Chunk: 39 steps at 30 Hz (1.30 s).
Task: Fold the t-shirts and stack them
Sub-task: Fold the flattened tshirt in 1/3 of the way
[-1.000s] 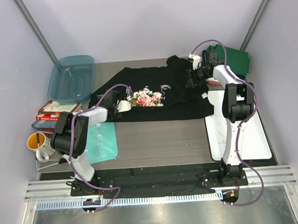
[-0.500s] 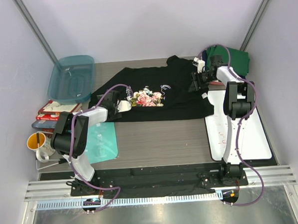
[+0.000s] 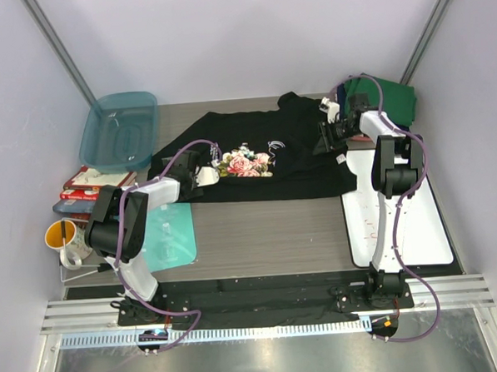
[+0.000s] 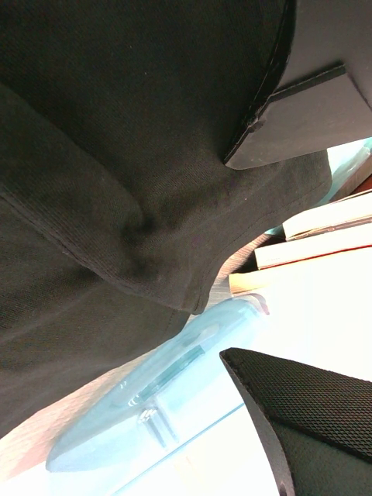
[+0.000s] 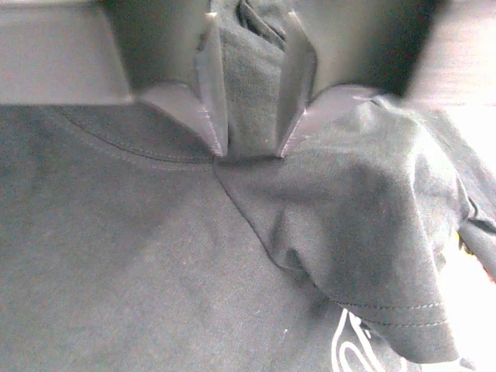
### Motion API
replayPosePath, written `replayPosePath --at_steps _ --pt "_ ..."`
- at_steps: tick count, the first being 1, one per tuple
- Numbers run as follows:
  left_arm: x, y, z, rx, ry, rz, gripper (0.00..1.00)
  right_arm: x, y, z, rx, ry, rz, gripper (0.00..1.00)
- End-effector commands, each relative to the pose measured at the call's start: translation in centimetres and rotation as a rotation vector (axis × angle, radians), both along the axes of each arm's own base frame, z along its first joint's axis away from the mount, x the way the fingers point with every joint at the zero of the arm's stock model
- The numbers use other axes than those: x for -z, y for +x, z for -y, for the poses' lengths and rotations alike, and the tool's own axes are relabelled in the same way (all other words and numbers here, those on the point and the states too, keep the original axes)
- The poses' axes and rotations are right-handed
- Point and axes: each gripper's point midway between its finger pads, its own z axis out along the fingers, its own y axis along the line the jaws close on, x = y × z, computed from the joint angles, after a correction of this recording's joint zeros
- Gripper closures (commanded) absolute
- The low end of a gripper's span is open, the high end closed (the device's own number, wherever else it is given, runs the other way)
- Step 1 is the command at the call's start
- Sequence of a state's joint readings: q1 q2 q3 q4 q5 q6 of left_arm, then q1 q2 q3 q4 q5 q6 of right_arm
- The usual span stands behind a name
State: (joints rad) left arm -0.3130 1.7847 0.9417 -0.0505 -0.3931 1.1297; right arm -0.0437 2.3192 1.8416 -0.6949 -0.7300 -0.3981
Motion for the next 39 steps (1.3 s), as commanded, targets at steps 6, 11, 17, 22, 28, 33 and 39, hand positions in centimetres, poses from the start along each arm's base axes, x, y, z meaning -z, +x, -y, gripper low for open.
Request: replayPosePath --at_steps 6,11,17,22,28,33,39 --pt "6.2 -4.1 0.5 0.013 -0.059 -0.231 0.0 -0.4 0.4 -0.6 -0.023 -0.001 0.012 0.99" --pt "6.4 -4.0 0.6 0.012 -0.062 -0.233 0.0 -2.2 0.8 -0.5 -0.027 -0.021 0.061 0.99" --pt "6.4 -3.9 0.8 0.015 -0.07 -0.234 0.0 -6.2 1.1 -0.6 -0.031 -0.046 0.152 0.99" --pt "6.6 -3.9 0.8 0.011 -0.077 -0.238 0.0 -8.4 1.7 -0.4 -0.018 -0.113 0.246 0.99" --pt "6.9 -4.2 0.8 0.011 -0.076 -0.244 0.0 -10.0 2.4 0.6 0.02 -0.267 0.383 0.99" --pt "6.9 -4.2 0.7 0.009 -0.074 -0.24 0.0 -8.7 2.9 2.1 0.07 -0.402 0.407 0.99" --pt "6.9 -4.4 0.6 0.006 -0.068 -0.241 0.0 -6.6 3.0 3.7 0.136 -0.59 0.446 0.99"
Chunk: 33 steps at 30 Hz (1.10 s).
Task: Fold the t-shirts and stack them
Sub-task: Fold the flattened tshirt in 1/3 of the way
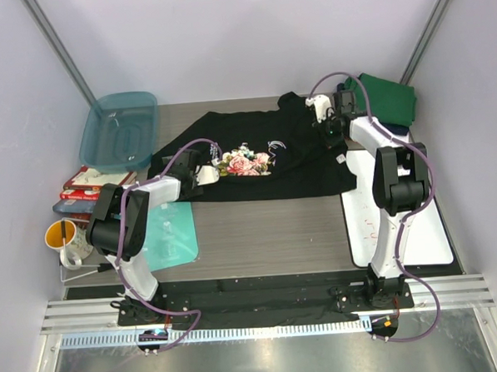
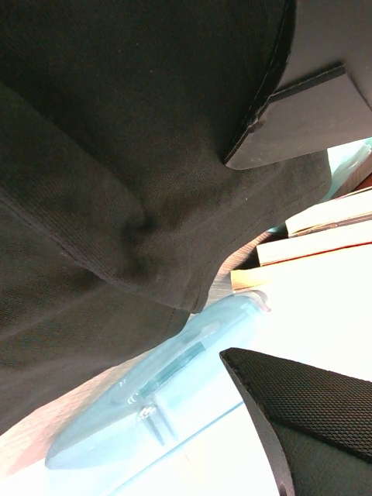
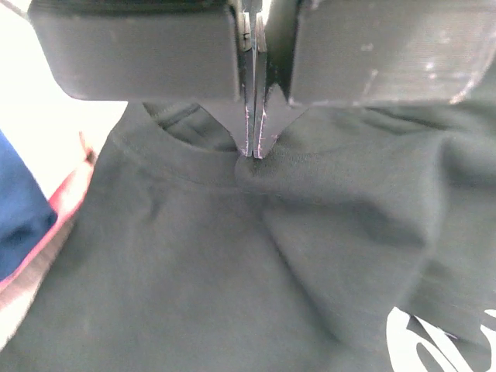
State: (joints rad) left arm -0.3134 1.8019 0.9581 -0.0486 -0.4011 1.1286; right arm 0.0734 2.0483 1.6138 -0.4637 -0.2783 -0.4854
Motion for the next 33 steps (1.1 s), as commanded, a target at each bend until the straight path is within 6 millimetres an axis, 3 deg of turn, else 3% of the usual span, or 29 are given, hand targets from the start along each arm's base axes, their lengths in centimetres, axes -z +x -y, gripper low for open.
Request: replayPosePath --at_steps 1,4,11,12,13,16,19,23,26,33 --pt "6.9 -4.8 0.6 0.01 -0.075 -0.243 0.0 -2.3 1.7 3.0 0.129 -0.204 0.17 0.99" --pt "6.8 -4.8 0.6 0.011 -0.077 -0.242 0.0 -3.0 1.8 4.2 0.19 -0.277 0.241 0.99" --pt "6.7 -4.6 0.7 0.011 -0.078 -0.239 0.0 -4.0 1.7 4.7 0.222 -0.328 0.302 0.99" --pt "6.7 -4.6 0.6 0.01 -0.078 -0.237 0.0 -3.9 1.7 4.7 0.217 -0.331 0.293 0.96" --pt "6.7 -4.6 0.7 0.011 -0.078 -0.239 0.0 -3.8 1.6 4.6 0.209 -0.326 0.286 0.79" --pt "6.8 -4.7 0.6 0.007 -0.079 -0.241 0.0 -3.6 1.3 3.4 0.164 -0.257 0.255 0.51" --pt "6.9 -4.8 0.6 0.007 -0.077 -0.242 0.0 -3.6 1.4 1.9 0.115 -0.102 0.202 0.37" --pt "6.8 -4.8 0.4 0.005 -0.071 -0.239 0.0 -4.1 2.2 0.4 0.074 0.066 0.118 0.34" --pt "6.8 -4.9 0.3 0.002 -0.07 -0.237 0.0 -3.8 2.4 -1.6 0.017 0.143 0.084 0.39" --pt "6.7 -4.8 0.4 -0.005 -0.079 -0.231 0.0 -2.5 1.7 -9.0 -0.131 0.159 0.046 0.41"
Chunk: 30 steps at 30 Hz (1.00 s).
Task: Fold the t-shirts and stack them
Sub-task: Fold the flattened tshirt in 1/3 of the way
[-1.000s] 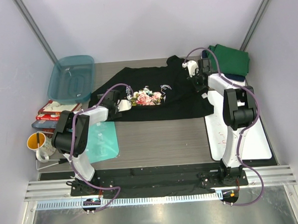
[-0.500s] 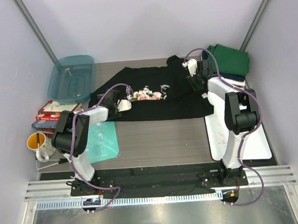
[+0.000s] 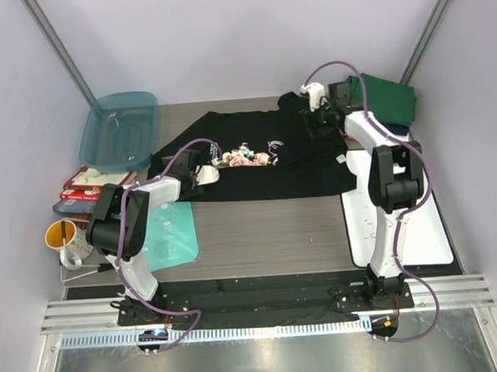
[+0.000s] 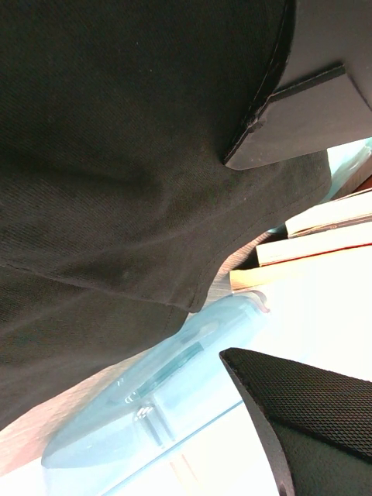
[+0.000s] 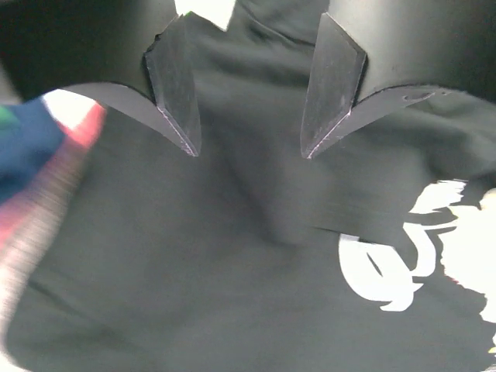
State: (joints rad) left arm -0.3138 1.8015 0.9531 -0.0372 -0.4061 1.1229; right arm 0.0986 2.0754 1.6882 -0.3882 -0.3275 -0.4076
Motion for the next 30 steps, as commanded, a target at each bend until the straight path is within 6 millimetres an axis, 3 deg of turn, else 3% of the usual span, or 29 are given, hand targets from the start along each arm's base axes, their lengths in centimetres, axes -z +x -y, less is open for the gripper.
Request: replayPosePath --at_steps 1,5,8,12,22,30 --pt "6.8 -4.9 0.4 0.003 -0.074 -0.242 0.0 0.3 -1.4 -7.8 -0.158 0.061 -0.045 0.41" --pt "6.5 -4.8 0.3 0.005 -0.065 -0.236 0.0 1.5 -1.6 -10.5 -0.194 0.061 -0.075 0.43" --pt "6.4 -5.0 0.2 0.01 -0.06 -0.233 0.0 2.9 -1.6 -11.4 -0.195 0.059 -0.104 0.45" --pt "6.3 -5.1 0.2 0.009 -0.061 -0.233 0.0 4.3 -1.6 -11.4 -0.191 0.042 -0.126 0.47" --pt "6.3 -4.8 0.3 0.013 -0.067 -0.232 0.0 5.2 -1.9 -11.1 -0.19 -0.016 -0.123 0.52" --pt "6.3 -4.8 0.4 0.012 -0.068 -0.232 0.0 4.4 -1.6 -10.7 -0.177 -0.072 -0.084 0.52"
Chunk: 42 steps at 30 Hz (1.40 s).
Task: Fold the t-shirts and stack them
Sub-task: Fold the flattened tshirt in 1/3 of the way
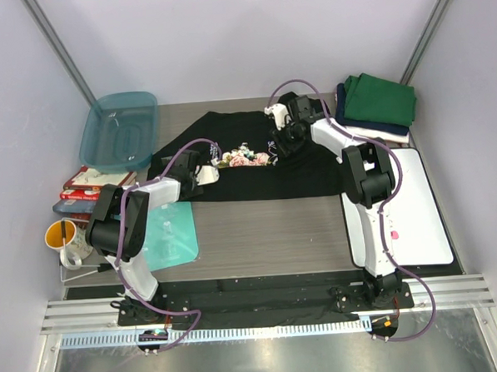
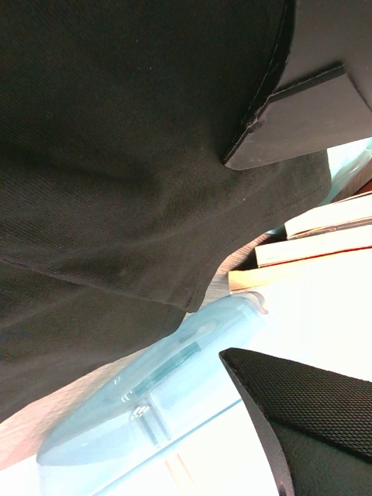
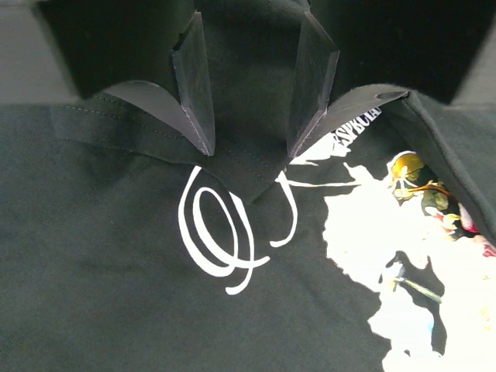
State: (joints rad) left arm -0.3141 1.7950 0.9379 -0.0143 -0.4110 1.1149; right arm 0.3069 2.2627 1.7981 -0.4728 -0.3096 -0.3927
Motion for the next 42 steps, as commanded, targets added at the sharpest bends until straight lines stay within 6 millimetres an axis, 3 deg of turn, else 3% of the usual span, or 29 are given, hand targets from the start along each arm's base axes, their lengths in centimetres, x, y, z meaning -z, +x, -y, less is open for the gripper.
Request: replayPosePath --at_steps 1,5,16,27,35,39,42 --pt "6.4 -4.7 0.5 0.025 -0.063 -0.248 0.0 -2.5 1.1 0.2 0.008 -0.036 0.087 0.52" --pt "6.5 -4.7 0.5 0.025 -0.067 -0.251 0.0 -2.8 1.1 0.4 0.011 -0.066 0.115 0.52" --pt "7.0 -4.7 0.8 0.027 -0.074 -0.263 0.0 -5.8 1.9 0.9 0.034 -0.08 0.2 0.52" --pt "6.9 -4.7 0.7 0.024 -0.076 -0.26 0.0 -4.6 1.4 1.3 0.023 -0.103 0.181 0.52" --pt "6.9 -4.7 0.7 0.021 -0.079 -0.258 0.0 -3.0 1.0 0.9 0.009 -0.112 0.151 0.58" --pt "6.9 -4.8 0.7 0.02 -0.078 -0.257 0.0 -2.6 1.0 0.9 0.008 -0.115 0.146 0.78" --pt "6.9 -4.7 0.7 0.019 -0.08 -0.254 0.0 -2.4 1.0 0.8 0.005 -0.119 0.145 0.8"
